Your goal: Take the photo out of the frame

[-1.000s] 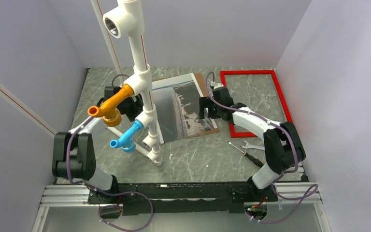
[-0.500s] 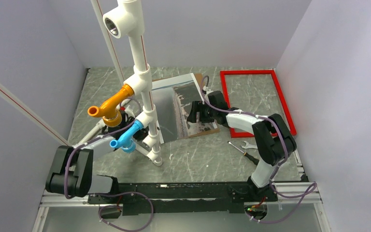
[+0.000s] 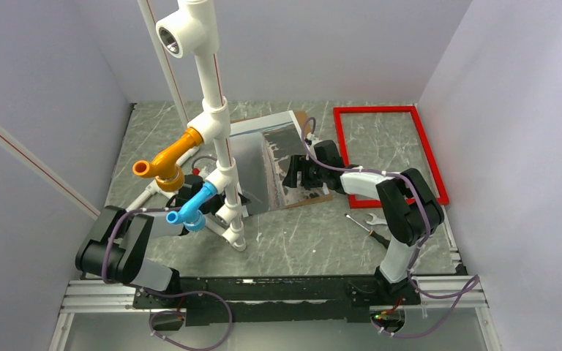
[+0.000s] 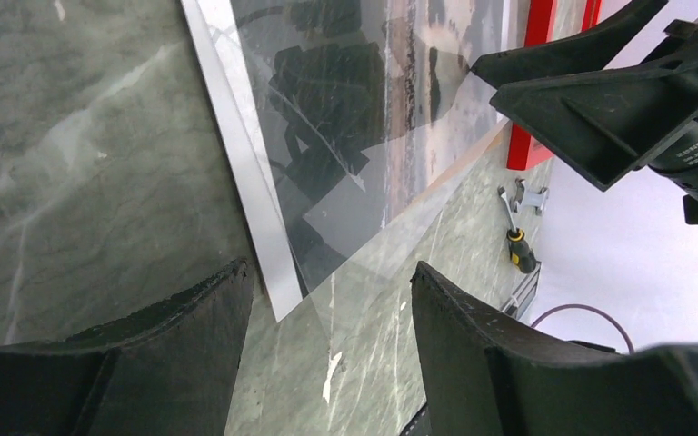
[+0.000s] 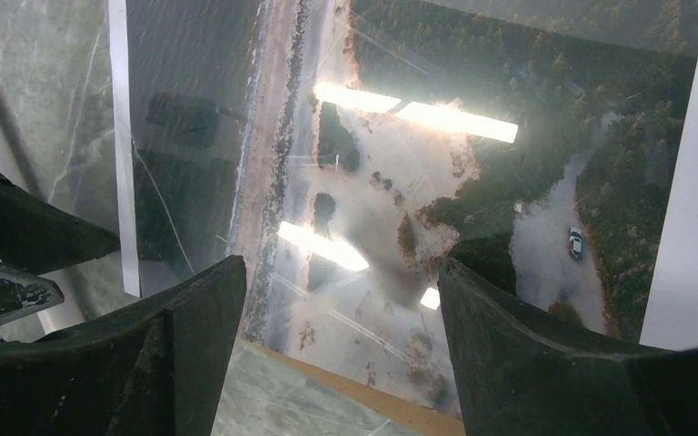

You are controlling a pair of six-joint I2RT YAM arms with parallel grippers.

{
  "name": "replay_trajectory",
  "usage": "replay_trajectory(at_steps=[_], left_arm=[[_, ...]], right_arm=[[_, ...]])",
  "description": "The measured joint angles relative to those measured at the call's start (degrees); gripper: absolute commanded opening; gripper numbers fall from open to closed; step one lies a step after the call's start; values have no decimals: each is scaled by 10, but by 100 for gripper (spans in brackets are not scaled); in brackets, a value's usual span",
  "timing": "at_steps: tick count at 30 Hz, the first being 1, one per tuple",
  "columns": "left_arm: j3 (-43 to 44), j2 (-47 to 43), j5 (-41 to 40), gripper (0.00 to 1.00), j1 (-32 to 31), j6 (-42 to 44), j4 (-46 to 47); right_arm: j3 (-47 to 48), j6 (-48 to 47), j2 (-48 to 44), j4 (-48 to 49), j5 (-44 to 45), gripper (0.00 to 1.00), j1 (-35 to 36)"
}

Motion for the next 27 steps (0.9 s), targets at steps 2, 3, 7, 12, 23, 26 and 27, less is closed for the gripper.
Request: replay_trajectory(at_steps=[2, 3, 7, 12, 23, 26, 27], left_arm=[[0, 1, -6, 68, -5, -7, 9], [0, 2, -10, 68, -7, -9, 13], [0, 5, -28, 68, -21, -16, 14], [0, 4, -51, 70, -27, -24, 12], [-25, 26, -61, 64, -38, -67, 87], [-50, 34, -61, 59, -38, -89, 144], [-59, 35, -62, 57, -38, -96, 160]], right_arm=[[0, 1, 1, 2, 0, 79, 0], [0, 1, 2, 2, 0, 79, 0], [0, 2, 3, 6, 0, 79, 0], [0, 2, 6, 13, 0, 78, 0], [0, 2, 12, 25, -4, 78, 0], [0, 2, 13, 28, -5, 78, -1], [0, 2, 14, 29, -6, 78, -1]])
